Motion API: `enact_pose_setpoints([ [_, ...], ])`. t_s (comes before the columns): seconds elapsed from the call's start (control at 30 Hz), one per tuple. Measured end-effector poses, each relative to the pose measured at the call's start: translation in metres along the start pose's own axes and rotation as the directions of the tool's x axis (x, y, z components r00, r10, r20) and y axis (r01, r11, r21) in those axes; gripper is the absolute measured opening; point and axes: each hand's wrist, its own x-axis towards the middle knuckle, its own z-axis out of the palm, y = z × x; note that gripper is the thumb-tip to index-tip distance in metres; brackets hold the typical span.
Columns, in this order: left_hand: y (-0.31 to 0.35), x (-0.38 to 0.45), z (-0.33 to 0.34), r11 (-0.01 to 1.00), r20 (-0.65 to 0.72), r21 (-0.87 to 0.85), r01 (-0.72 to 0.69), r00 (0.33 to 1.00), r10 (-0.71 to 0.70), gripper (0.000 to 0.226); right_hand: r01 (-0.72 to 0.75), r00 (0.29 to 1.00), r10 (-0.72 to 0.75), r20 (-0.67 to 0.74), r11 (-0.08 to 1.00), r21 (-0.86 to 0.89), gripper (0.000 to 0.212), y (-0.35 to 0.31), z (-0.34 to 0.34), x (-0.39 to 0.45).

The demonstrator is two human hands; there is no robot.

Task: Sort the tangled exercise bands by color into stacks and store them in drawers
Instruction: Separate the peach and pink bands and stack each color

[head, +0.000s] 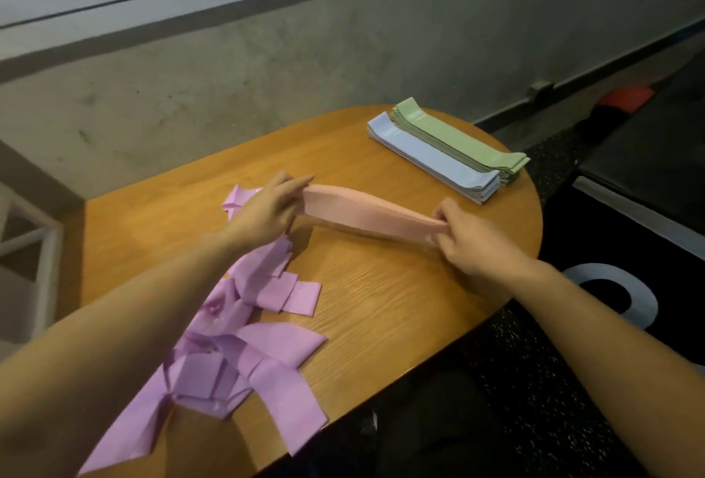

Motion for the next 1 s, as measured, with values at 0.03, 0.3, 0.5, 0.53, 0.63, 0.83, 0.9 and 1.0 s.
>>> enact_pose_setpoints([
  [0.03, 0.003, -0.003, 0.002, 1.000, -0.023, -0.021, 0.004, 1.000, -0.005, 0.053, 0.047, 0.999, -0.047, -0.015, 0.998, -0.045, 0.025, 0.007, -0.005, 0.004],
  [0.3, 0.019, -0.036, 0.041, 0.985, -0.030, -0.156, 0.073, 0.996, -0.079, 0.065, 0.332, 0.943, -0.319, 0.095, 0.879, -0.341, 0.055, 0.045, -0.009, 0.015],
  [0.5, 0.013, -0.052, 0.053, 0.985, -0.004, -0.130, 0.111, 0.994, -0.112, 0.057, 0.304, 0.936, -0.352, 0.015, 0.787, -0.536, 0.061, 0.065, 0.008, 0.010],
  [0.53, 0.015, -0.052, 0.053, 0.986, 0.005, -0.115, 0.120, 0.993, -0.120, 0.058, 0.302, 0.930, -0.367, -0.005, 0.773, -0.558, 0.062, 0.067, 0.012, 0.008],
  [0.63, 0.017, -0.053, 0.052, 0.982, 0.024, -0.128, 0.142, 0.990, -0.141, 0.063, 0.300, 0.917, -0.396, -0.051, 0.767, -0.567, 0.061, 0.071, 0.018, 0.005],
  [0.83, 0.023, -0.053, 0.050, 0.920, -0.054, -0.316, 0.233, 0.963, -0.263, 0.031, 0.308, 0.943, -0.329, -0.049, 0.919, -0.245, 0.041, 0.077, 0.017, 0.003],
  [0.9, 0.023, -0.052, 0.047, 0.866, -0.057, -0.412, 0.284, 0.940, -0.335, 0.030, 0.254, 0.963, -0.254, -0.085, 0.967, -0.012, 0.040, 0.078, 0.016, 0.005],
  [1.0, 0.022, -0.049, 0.043, 0.822, -0.009, -0.454, 0.345, 0.920, -0.391, 0.038, 0.186, 0.981, -0.173, -0.088, 0.969, 0.165, 0.030, 0.079, 0.015, 0.009],
])
